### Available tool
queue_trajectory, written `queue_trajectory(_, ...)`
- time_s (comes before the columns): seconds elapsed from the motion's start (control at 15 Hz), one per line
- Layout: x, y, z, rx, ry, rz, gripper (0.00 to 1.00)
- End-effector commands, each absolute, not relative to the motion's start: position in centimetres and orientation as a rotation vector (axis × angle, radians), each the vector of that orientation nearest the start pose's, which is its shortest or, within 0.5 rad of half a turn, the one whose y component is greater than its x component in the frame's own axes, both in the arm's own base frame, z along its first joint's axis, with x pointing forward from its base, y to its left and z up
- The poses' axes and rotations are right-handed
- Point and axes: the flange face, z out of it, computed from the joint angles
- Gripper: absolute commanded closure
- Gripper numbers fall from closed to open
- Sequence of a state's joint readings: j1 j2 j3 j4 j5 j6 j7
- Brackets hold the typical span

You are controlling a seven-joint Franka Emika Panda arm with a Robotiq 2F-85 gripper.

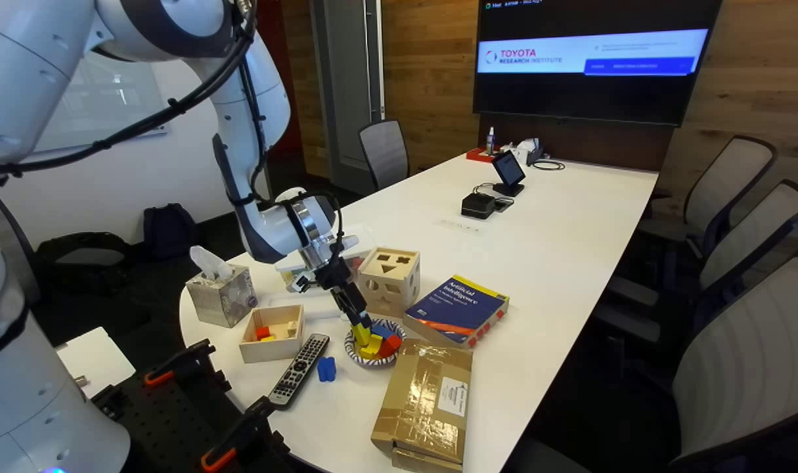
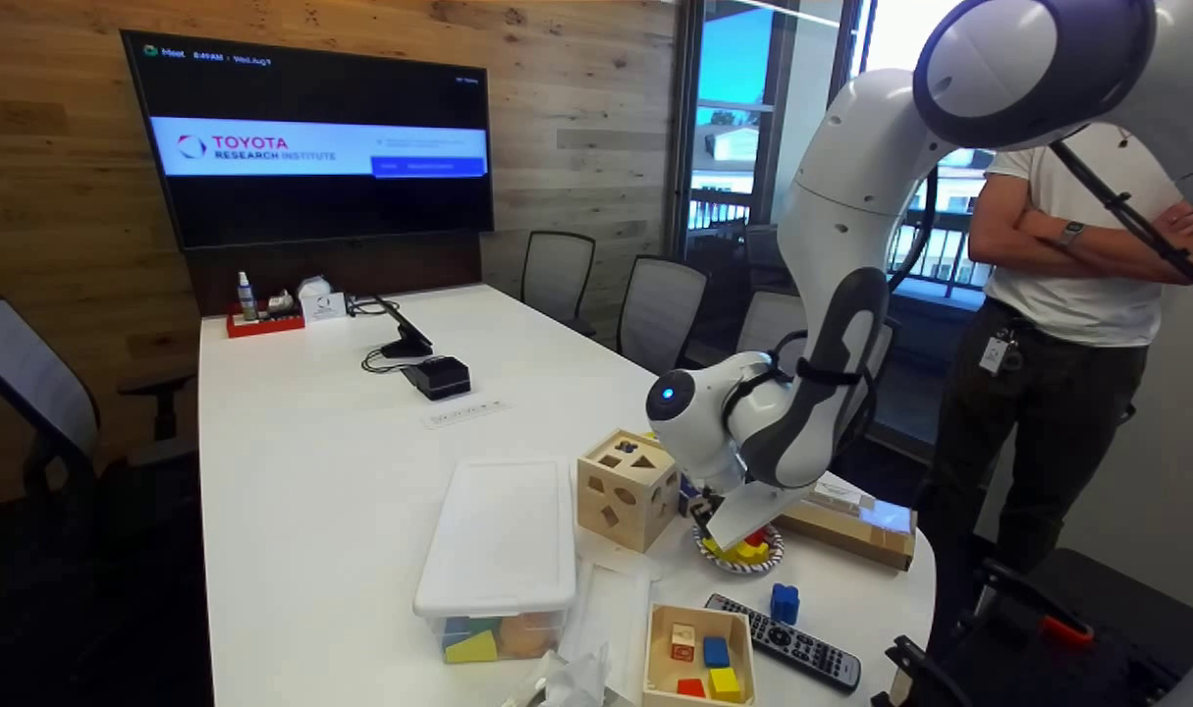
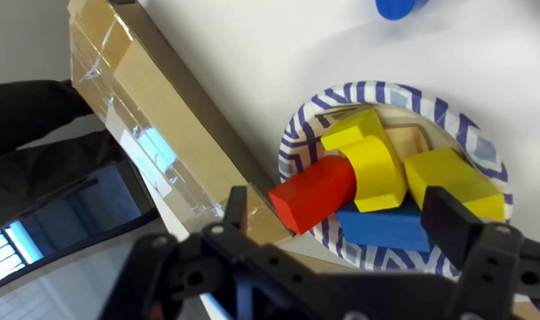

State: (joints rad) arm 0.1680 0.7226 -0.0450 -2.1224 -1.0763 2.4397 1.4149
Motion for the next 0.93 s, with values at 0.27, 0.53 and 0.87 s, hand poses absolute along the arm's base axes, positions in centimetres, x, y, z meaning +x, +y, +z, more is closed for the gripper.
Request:
queue_trajectory(0.27, 52.9, 6.93, 2.16, 2.411, -0.416, 0.123, 0.0)
queue_trajectory(0.53, 52.64, 6.66, 2.39, 2.415, -0.418, 0.129, 0.0)
queue_trajectory(0.87, 53.17, 6.86, 2.11, 2.398, -0.432, 0.108, 0.0)
